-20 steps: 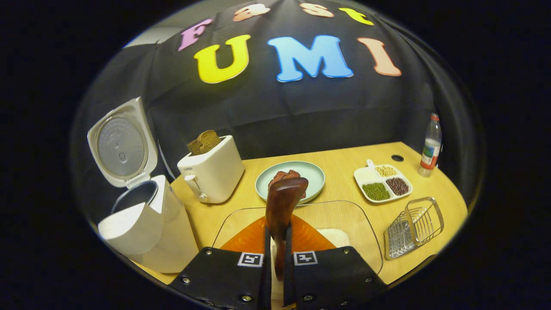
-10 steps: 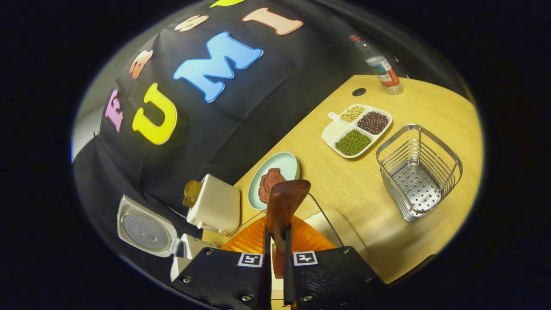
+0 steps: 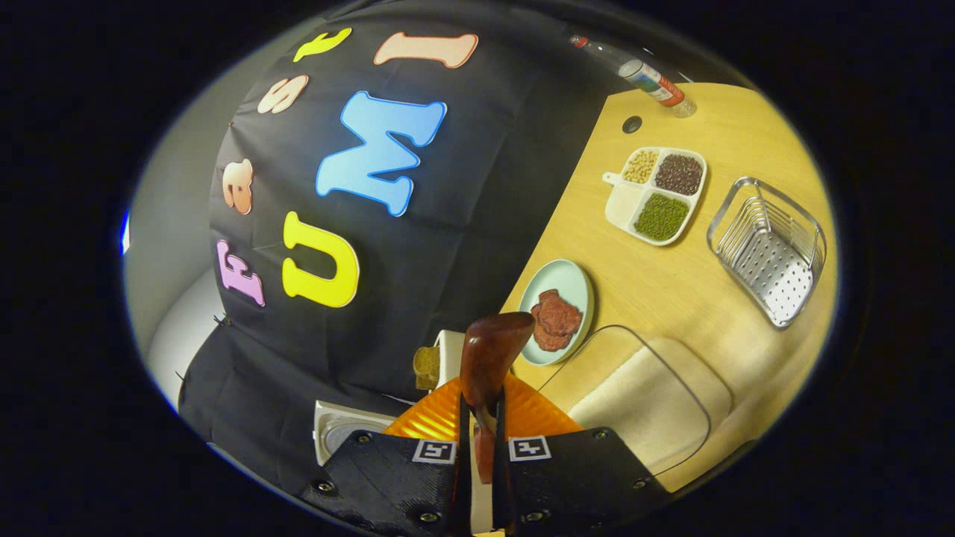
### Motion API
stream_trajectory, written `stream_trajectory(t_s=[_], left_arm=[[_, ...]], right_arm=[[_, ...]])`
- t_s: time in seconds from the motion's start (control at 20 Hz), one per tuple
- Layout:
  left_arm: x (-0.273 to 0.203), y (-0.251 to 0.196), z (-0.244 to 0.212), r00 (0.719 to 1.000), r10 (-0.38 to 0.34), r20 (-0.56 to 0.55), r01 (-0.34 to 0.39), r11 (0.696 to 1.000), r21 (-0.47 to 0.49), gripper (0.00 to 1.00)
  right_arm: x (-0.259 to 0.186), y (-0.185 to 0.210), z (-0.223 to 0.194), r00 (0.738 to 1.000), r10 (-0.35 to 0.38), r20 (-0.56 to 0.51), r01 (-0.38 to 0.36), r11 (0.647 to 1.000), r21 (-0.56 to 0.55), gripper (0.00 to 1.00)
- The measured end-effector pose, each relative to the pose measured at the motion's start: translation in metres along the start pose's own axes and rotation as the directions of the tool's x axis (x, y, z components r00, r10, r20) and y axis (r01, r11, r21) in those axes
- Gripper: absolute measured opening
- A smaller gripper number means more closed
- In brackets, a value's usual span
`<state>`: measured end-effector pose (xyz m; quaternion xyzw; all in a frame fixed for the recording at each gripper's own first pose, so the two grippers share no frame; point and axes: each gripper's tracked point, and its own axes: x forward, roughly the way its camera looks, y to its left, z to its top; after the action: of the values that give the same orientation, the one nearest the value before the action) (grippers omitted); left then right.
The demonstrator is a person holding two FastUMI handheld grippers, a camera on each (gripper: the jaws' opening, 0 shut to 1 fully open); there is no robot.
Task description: Close the left gripper, press the button to open the rice cooker; take a wooden spoon from the chopstick holder with the right hand, scoop a spoonful of rice and pour it into the rice cooker, then put the wooden spoon back into the chopstick holder.
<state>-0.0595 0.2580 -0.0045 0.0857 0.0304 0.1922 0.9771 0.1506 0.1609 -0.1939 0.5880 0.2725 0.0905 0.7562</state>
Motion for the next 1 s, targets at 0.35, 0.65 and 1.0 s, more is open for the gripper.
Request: stream_trajectory(t_s=[0.35, 0.65, 1.0], left_arm=[[-0.016, 0.032, -0.013, 0.998, 0.058, -0.028, -0.058, 0.998, -0.014, 0.98], [-0.034, 0.068, -0.025, 0.989, 0.138, -0.058, -0.139, 0.990, -0.019, 0.98], [-0.050, 0.105, -0.039, 0.968, 0.232, -0.095, -0.235, 0.972, -0.017, 0.99]], right_arm=[[0.017, 0.078, -0.051, 0.987, 0.141, -0.081, -0.144, 0.989, -0.023, 0.11], [0.047, 0.121, -0.114, 0.966, 0.184, -0.181, -0.204, 0.974, -0.096, 0.11], [0.086, 0.148, -0.182, 0.940, 0.196, -0.278, -0.246, 0.956, -0.158, 0.11]])
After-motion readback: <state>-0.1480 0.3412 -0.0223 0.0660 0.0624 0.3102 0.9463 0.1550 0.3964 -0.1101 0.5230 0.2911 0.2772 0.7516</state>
